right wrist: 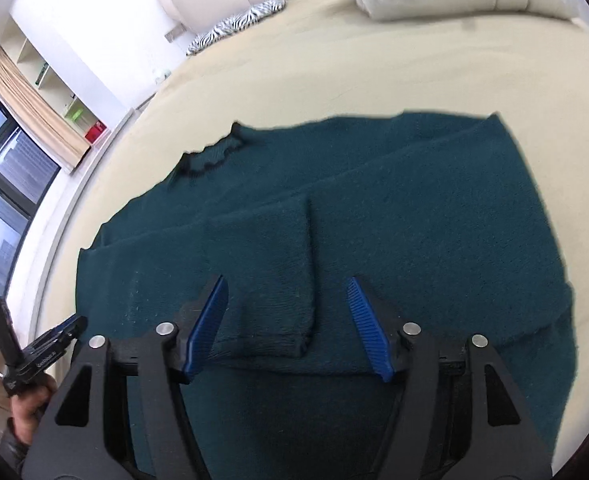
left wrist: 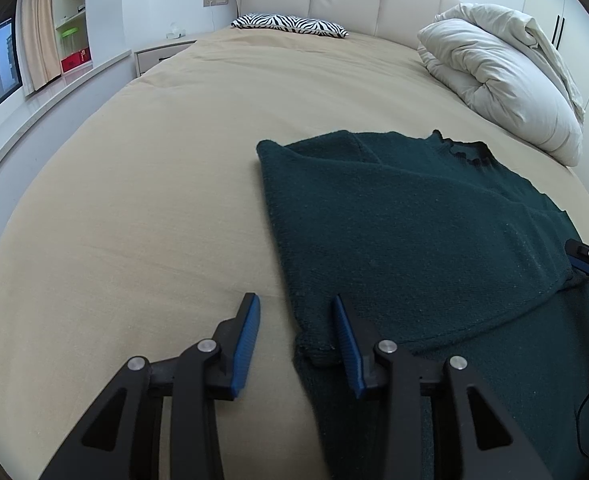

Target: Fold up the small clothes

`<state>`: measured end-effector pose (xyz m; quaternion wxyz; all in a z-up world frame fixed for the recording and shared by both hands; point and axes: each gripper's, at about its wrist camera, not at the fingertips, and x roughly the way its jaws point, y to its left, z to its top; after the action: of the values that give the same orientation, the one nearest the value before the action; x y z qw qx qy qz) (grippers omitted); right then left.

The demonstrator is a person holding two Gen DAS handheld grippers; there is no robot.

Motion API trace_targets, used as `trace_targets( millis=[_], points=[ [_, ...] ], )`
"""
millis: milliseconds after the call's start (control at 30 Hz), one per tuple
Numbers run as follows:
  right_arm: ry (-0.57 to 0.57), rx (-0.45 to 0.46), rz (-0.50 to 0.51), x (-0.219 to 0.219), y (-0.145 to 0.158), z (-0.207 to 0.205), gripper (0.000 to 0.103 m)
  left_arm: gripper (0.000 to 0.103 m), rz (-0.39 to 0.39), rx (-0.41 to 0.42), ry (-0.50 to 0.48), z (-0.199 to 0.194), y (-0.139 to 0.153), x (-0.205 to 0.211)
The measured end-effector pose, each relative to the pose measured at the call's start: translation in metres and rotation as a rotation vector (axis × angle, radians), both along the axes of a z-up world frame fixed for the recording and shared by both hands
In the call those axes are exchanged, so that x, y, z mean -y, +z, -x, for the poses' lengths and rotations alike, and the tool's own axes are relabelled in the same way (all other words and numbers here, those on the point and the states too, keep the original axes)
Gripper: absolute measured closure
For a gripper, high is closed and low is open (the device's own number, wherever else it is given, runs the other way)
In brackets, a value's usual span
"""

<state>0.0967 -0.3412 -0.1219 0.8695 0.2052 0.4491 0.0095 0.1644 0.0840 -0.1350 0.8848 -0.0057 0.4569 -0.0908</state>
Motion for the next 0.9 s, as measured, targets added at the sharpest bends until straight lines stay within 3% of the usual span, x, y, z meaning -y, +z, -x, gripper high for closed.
trace_targets(
  millis=[33, 67, 100, 167, 267, 433, 533, 633, 900],
  points=[
    [0.007, -0.011, 0.001, 0.000, -0.001, -0.001, 0.042, 0.061, 0.000, 0.000, 0.000, 0.000, 0.000, 0.000],
    [0.014, -0.024, 0.003, -0.001, -0.002, -0.003, 0.049, 0.061, 0.000, 0.000, 0.000, 0.000, 0.000, 0.000],
    [0.026, -0.030, 0.004, -0.002, -0.002, -0.005, 0.066, 0.061, -0.001, 0.000, 0.000, 0.000, 0.000, 0.000],
    [0.053, -0.056, 0.007, -0.007, -0.005, -0.010, 0.086, 0.061, 0.001, 0.000, 0.000, 0.000, 0.000, 0.000],
    [0.062, -0.052, 0.068, -0.014, -0.003, -0.010, 0.096, 0.061, 0.000, -0.001, -0.002, 0.000, 0.000, 0.001],
    [0.035, -0.050, 0.101, -0.015, 0.003, -0.001, 0.099, 0.061, -0.014, -0.003, -0.015, -0.002, 0.000, 0.003],
    [0.004, -0.073, 0.036, -0.004, -0.016, 0.000, 0.099, 0.061, -0.022, -0.006, -0.018, -0.004, -0.002, 0.006],
    [0.003, -0.070, 0.022, -0.002, -0.016, -0.002, 0.099, 0.061, -0.009, -0.011, -0.016, -0.005, -0.002, 0.005],
    [-0.039, -0.058, -0.048, 0.007, 0.001, 0.013, 0.087, 0.054, 0.056, 0.017, 0.016, 0.009, 0.015, -0.006]
  ],
)
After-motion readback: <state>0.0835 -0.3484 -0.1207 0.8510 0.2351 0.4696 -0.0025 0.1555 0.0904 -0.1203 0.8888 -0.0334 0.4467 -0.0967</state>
